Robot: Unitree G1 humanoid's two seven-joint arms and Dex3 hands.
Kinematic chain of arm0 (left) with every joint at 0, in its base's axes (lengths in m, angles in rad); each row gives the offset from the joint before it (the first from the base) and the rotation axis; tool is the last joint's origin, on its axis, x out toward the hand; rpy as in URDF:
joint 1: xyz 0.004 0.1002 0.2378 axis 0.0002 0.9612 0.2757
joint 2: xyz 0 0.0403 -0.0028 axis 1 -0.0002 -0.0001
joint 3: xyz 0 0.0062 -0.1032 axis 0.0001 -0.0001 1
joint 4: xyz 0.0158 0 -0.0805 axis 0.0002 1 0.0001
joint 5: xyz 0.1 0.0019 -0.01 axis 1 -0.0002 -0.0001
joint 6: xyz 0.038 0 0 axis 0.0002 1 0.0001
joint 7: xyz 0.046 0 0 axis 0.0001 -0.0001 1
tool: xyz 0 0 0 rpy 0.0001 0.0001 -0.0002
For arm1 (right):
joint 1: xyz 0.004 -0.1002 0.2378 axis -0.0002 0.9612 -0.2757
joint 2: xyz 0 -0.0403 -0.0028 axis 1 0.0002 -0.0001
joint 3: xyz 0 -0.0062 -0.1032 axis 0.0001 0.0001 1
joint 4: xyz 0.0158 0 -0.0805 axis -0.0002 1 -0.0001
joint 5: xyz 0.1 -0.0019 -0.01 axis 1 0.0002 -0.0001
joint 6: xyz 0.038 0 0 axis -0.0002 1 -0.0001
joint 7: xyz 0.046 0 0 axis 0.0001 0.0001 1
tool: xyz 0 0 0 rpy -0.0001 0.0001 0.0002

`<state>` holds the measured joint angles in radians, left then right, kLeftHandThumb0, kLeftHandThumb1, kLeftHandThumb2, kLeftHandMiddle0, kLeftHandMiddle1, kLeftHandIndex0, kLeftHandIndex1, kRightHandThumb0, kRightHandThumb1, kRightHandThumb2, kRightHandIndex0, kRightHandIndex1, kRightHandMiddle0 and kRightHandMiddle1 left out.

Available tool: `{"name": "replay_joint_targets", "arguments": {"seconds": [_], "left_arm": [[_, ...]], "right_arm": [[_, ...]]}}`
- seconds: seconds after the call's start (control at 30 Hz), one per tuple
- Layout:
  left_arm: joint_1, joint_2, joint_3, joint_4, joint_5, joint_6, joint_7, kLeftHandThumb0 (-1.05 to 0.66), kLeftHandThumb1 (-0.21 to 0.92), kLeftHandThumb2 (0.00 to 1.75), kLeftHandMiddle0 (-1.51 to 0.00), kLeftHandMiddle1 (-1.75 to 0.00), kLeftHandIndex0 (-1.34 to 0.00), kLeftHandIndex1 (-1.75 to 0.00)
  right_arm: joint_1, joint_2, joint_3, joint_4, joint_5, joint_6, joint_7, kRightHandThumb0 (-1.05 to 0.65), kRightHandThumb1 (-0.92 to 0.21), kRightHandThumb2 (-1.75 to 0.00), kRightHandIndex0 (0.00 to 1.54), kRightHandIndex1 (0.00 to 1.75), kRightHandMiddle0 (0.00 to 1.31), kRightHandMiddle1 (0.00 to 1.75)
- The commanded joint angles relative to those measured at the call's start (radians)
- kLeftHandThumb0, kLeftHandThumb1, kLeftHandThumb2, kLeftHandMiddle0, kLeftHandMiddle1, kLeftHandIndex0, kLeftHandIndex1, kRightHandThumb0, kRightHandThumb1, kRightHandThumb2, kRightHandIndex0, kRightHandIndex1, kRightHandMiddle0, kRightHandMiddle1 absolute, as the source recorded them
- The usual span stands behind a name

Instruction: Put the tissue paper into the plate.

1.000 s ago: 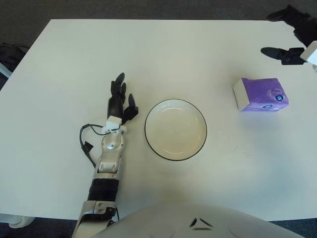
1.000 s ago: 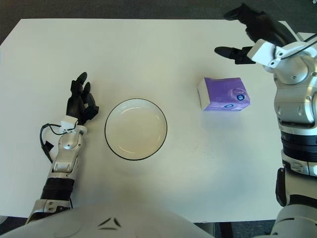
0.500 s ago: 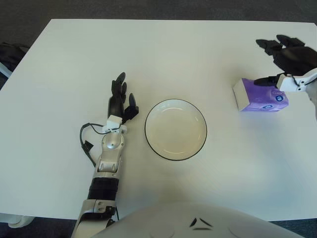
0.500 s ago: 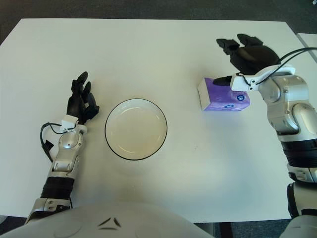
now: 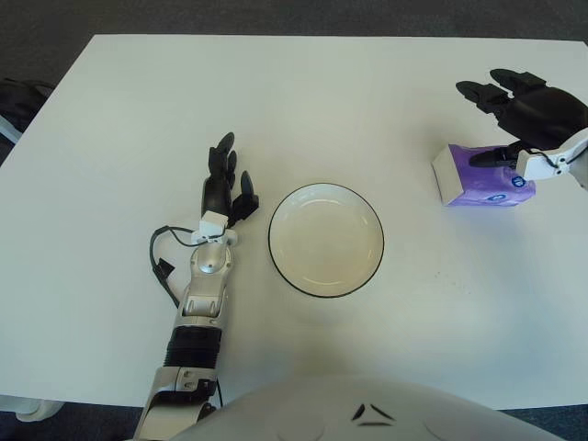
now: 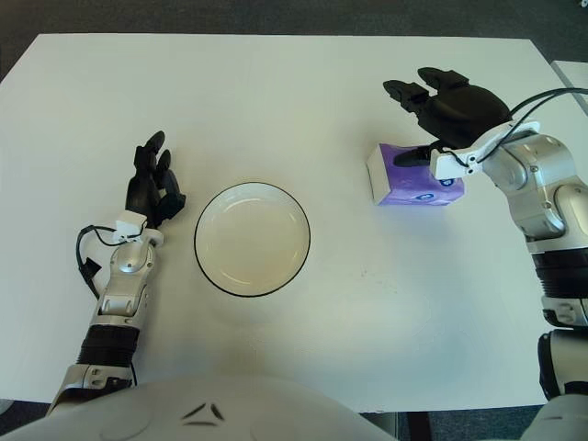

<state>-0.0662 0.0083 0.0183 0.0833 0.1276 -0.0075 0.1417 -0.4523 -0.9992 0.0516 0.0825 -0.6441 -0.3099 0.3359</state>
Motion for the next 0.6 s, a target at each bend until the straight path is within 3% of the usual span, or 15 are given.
{"name": "replay_joint_targets", "arguments": {"seconds": [0.0, 0.57], "left_arm": [[0.046, 0.006, -0.002, 0.051, -0.001, 0.047, -0.012, -0.73, 0.92, 0.93, -0.3, -0.01, 0.0, -0.5], [0.04, 0.019, 0.0, 0.067, -0.006, 0.028, -0.02, -0.72, 0.92, 0.94, -0.31, -0.01, 0.0, -0.51]], "right_arm": [[0.001, -0.026, 0.009, -0.004, -0.002, -0.01, 0.038, -1.05, -0.92, -0.56, 0.0, 0.0, 0.0, 0.0], [-0.035, -0.068, 0.018, -0.042, 0.028, 0.016, 0.282, -1.05, -0.92, -0.3, 0.0, 0.0, 0.0, 0.0]]}}
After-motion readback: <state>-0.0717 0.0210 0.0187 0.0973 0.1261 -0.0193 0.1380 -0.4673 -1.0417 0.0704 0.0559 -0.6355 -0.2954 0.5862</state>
